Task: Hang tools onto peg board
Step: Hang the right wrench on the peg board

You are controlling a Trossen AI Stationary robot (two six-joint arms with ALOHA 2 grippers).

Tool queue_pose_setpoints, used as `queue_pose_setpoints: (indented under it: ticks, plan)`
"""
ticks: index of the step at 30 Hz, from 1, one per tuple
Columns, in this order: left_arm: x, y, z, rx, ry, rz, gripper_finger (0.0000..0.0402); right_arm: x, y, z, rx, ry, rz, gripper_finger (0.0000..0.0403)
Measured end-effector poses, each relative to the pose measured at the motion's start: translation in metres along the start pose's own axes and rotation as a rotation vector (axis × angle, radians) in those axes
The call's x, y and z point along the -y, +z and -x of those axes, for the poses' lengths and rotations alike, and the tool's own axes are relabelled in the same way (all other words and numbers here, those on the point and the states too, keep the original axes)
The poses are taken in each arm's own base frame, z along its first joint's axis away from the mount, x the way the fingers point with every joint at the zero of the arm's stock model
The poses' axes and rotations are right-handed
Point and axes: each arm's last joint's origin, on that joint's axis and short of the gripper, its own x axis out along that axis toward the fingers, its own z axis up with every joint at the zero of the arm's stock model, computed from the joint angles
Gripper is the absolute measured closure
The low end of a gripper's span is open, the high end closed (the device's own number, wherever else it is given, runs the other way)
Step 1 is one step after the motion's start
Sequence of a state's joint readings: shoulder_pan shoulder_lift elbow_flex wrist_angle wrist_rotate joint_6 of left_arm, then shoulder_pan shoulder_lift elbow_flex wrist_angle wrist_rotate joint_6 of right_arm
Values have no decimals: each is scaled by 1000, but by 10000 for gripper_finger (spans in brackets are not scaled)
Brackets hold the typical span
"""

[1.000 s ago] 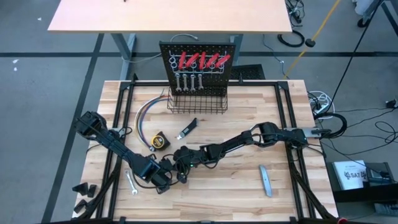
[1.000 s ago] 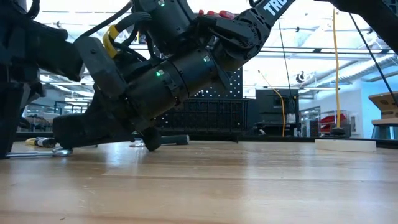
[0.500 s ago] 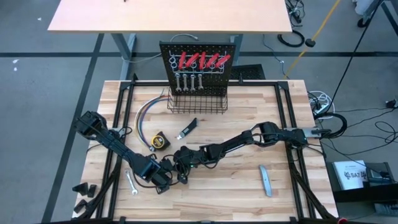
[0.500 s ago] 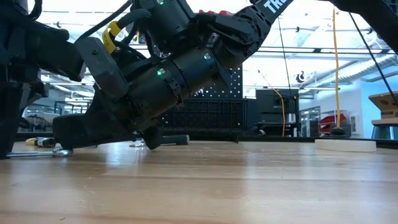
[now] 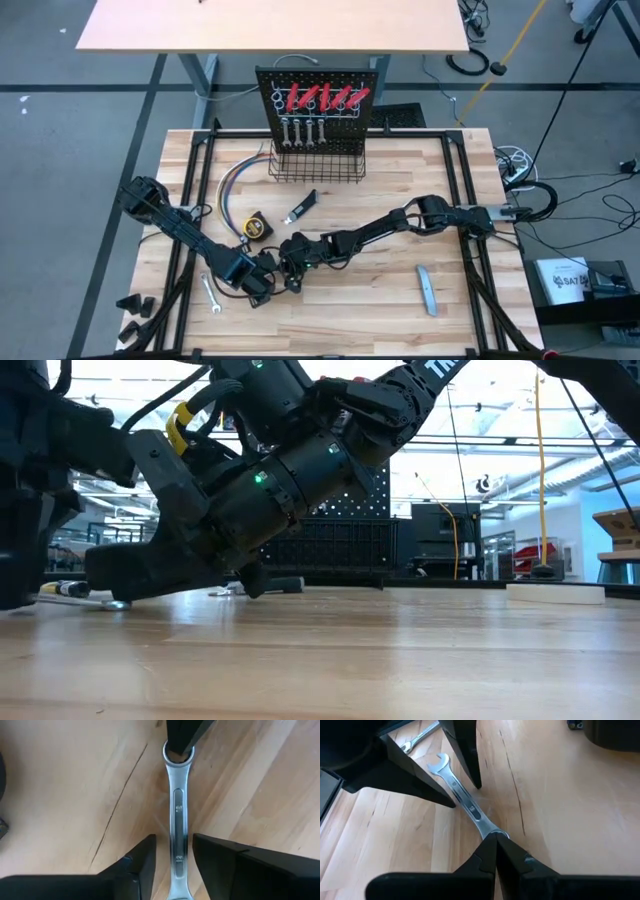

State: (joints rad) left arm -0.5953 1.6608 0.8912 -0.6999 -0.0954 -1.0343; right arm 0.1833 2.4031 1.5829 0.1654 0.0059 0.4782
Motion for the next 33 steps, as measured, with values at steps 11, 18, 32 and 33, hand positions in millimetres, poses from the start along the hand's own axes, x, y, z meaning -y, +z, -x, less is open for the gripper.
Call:
queue_pose_setpoints:
  ticks: [11,18,32,33]
  plan:
    - [1,-1,0,-36,-21,-1,266,0,0,0,-1,1,3,403]
    - [1,-1,0,-74,-42,-5,369,0,0,0,-2,3,3,403]
    - [-3,1,1,-49,-9,-20,372,-9,17,26,-47,6,167,403]
    - [-4,0,2,-48,4,-21,372,-10,20,32,-67,-4,176,402]
